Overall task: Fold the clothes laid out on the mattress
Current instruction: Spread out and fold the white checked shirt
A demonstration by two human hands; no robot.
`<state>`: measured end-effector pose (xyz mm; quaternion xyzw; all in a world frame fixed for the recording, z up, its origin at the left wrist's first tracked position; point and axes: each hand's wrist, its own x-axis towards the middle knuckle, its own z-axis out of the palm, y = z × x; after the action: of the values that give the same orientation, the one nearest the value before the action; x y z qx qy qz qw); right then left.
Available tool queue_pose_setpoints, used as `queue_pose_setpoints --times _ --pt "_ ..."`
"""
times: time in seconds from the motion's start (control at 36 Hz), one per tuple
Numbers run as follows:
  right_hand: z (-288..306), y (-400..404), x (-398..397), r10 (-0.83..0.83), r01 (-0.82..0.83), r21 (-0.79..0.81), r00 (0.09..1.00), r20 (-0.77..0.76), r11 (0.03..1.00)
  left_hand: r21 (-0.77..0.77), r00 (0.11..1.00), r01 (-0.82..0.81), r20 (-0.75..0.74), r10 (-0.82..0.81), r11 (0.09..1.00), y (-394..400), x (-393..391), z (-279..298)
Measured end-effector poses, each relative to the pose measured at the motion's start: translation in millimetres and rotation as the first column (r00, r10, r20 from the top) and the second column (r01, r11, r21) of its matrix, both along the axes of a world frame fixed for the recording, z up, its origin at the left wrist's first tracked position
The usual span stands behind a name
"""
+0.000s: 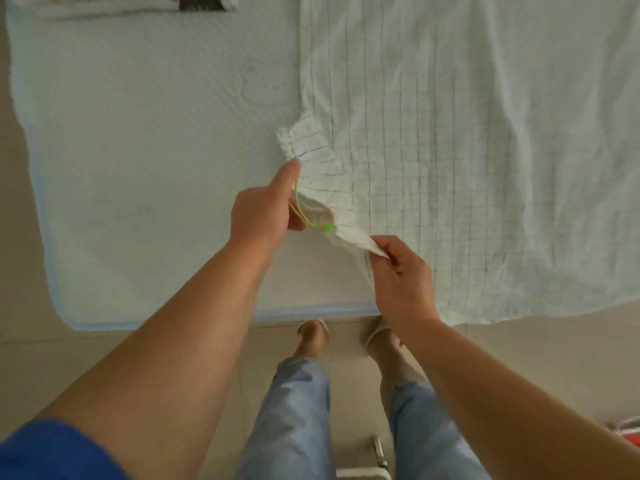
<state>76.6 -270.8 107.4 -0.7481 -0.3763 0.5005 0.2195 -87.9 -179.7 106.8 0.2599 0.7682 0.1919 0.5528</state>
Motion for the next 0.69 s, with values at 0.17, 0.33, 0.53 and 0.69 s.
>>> queue_pose_setpoints --times 0.17,0.33,0.53,0.69 --pt "-4.5 5.3 29.7 -0.153 0.150 -0.094 0.988 -0.026 0.984 -0.100 0.957 0.105 -0.261 -0.128 0.989 56.5 -5.2 -3.6" --pt "-12.3 15.2 57.5 -0.270 0.248 -0.209 0.959 -0.083 0.946 -0.207 0.999 -0.037 0.012 0.040 0.978 89.7 42.1 -6.5" --pt "-9.4 21.3 86.7 -0.169 0.130 -0.252 0.976 -0.140 0.959 -0.176 0.993 -0.041 -0.118 0.020 0.984 138.1 70.2 -15.6" --pt "-18.6 30.6 90.5 -0.354 0.237 -0.330 0.864 -0.360 0.914 -0.090 0.958 0.092 -0.263 -0.113 0.992 164.3 73.4 -39.0"
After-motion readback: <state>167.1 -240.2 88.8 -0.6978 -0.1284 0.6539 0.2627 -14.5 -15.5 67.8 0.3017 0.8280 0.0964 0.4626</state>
